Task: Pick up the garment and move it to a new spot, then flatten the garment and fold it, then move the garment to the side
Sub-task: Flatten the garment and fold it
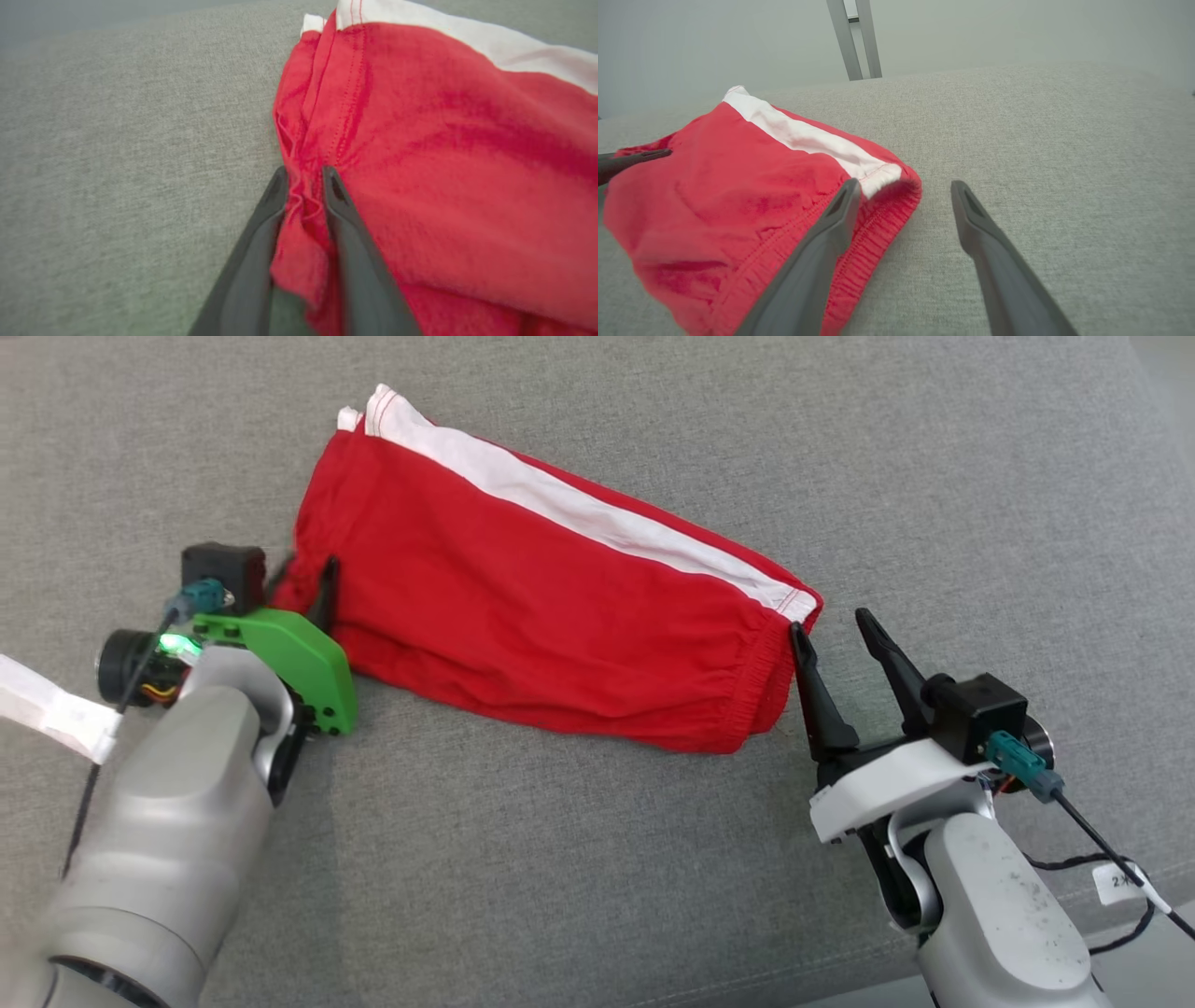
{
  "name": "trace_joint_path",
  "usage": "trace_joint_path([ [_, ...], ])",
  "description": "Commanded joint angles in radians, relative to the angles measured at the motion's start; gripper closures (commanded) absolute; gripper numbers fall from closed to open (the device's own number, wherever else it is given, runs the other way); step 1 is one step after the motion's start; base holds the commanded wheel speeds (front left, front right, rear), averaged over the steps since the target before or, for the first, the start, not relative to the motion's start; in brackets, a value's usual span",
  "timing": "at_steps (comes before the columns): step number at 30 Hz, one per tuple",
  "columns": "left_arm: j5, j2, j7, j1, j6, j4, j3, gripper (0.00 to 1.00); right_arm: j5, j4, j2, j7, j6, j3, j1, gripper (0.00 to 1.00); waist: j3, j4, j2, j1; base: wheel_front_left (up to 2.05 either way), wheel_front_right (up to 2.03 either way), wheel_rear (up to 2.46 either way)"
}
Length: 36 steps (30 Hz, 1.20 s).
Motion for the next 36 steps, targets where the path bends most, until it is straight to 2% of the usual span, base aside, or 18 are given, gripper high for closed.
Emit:
trace_joint_path([
  [1,0.001,-0.008,0.028,0.080,-0.003,0.030,-0.012,1.00,-0.011,0.003,-0.002,-0.003,-0.001,-0.010,0.021,0.00,-0.015,0.012,-0.0001,0.0000,0.00,0.00,0.00],
  [6,-0.024,-0.037,0.009,0.133,-0.008,0.003,0.021,1.00,-0.002,0.012,-0.001,-0.003,-0.001,-0.048,0.053,0.00,-0.074,0.058,-0.0001,0.0000,0.00,0.00,0.00],
  [8,-0.023,-0.035,0.008,0.157,0.007,-0.034,0.049,1.00,-0.009,0.007,-0.001,-0.003,-0.001,-0.053,0.061,0.00,-0.099,0.080,-0.0001,0.0000,0.00,0.00,0.00],
  [12,-0.036,-0.027,0.004,0.263,0.051,-0.160,0.172,1.00,-0.020,0.011,-0.002,-0.003,-0.001,-0.055,0.093,0.00,-0.149,0.128,-0.0001,0.0000,0.00,0.00,0.00],
  [17,0.041,-0.027,0.003,0.456,0.113,-0.330,0.330,1.00,-0.039,0.016,-0.002,-0.003,-0.001,-0.051,0.115,0.00,-0.191,0.179,-0.0001,0.0000,0.00,0.00,0.00],
  [22,0.145,-0.057,0.002,0.593,0.144,-0.464,0.462,1.00,-0.038,0.026,-0.002,-0.003,-0.001,-0.050,0.108,0.00,-0.202,0.217,-0.0001,0.0000,0.00,0.00,0.00],
  [23,0.174,-0.062,0.001,0.613,0.153,-0.493,0.495,0.29,-0.037,0.031,-0.002,-0.003,-0.001,-0.042,0.100,0.00,-0.202,0.223,-0.0001,0.0000,0.00,0.00,0.00],
  [24,0.196,-0.070,0.001,0.629,0.159,-0.514,0.514,0.00,-0.041,0.033,-0.002,-0.003,-0.001,-0.036,0.092,0.00,-0.200,0.228,-0.0001,0.0000,0.00,0.00,0.00],
  [29,0.356,-0.108,0.001,0.689,0.159,-0.625,0.607,0.00,-0.050,0.052,-0.002,-0.003,-0.001,-0.033,0.065,0.00,-0.193,0.260,-0.0001,0.0000,0.00,0.00,0.00],
  [36,0.489,-0.156,0.001,0.739,0.113,-0.683,0.689,0.00,-0.067,0.125,-0.002,-0.003,-0.001,-0.025,0.023,0.00,-0.189,0.294,-0.0001,0.0000,0.00,0.00,0.00],
])
